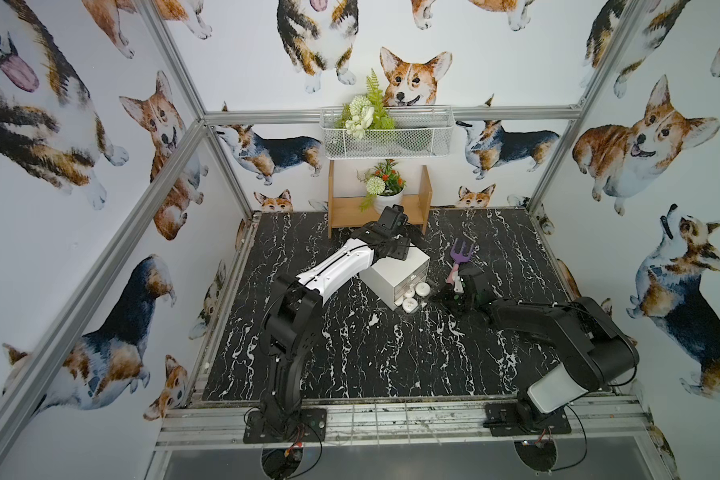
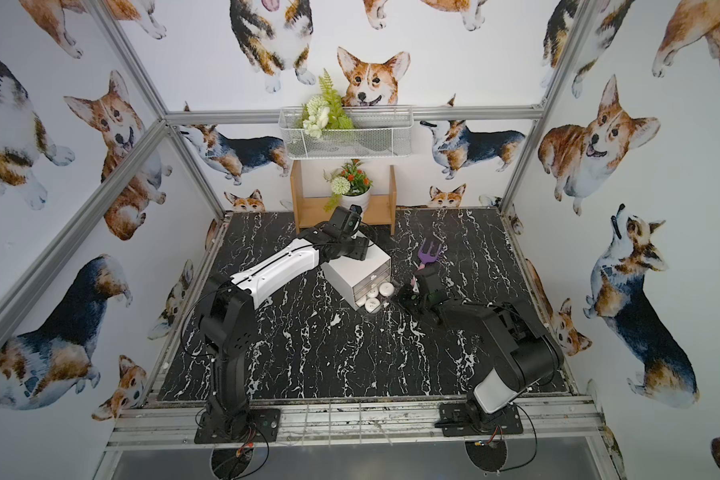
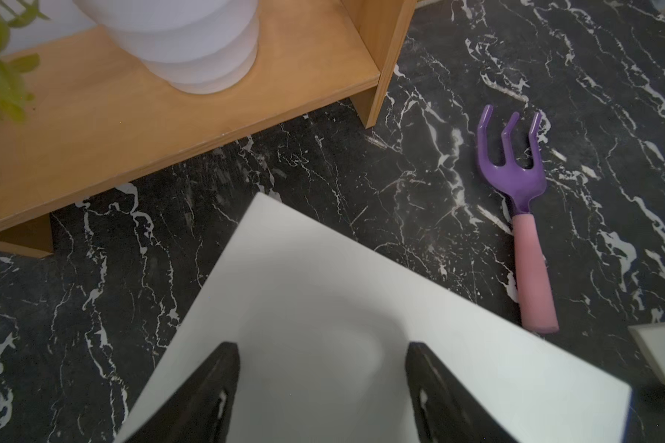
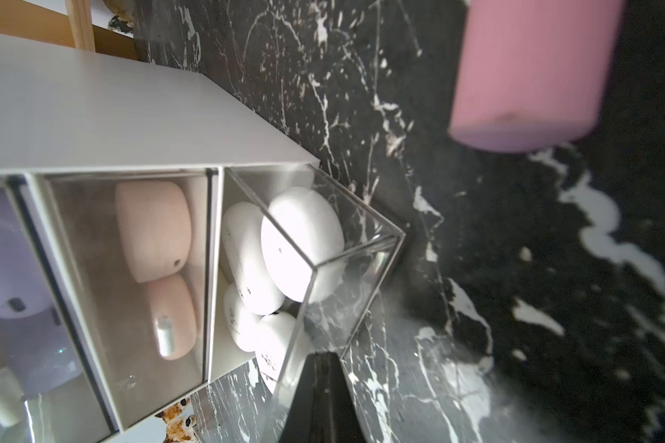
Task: Put the bluetooth earphones in the drawer according to color
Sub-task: Close the drawer of the storage box.
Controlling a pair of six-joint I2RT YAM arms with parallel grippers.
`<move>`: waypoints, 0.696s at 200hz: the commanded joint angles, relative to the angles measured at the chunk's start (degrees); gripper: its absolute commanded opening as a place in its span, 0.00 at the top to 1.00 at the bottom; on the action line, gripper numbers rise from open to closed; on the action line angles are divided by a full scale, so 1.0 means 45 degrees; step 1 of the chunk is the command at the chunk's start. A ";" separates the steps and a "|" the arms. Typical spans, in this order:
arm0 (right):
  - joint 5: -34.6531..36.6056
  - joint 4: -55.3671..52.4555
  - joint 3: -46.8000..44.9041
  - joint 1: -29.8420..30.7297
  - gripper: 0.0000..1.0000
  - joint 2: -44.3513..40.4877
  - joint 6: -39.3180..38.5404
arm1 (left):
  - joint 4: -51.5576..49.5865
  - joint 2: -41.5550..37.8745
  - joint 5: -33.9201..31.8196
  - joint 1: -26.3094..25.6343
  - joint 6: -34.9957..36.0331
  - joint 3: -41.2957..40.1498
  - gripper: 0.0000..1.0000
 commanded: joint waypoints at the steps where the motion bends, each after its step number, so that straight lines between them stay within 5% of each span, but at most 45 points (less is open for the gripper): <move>1: -0.0214 0.0978 0.0309 0.0192 1.00 0.0378 0.0396 | -0.5834 0.0768 0.2050 -0.0023 -0.0485 -0.0897 0.26; 139: -0.0191 0.3768 0.0785 0.1027 1.00 0.2082 0.2574 | -0.5532 0.0217 0.2030 -0.0033 -0.0601 -0.1788 0.27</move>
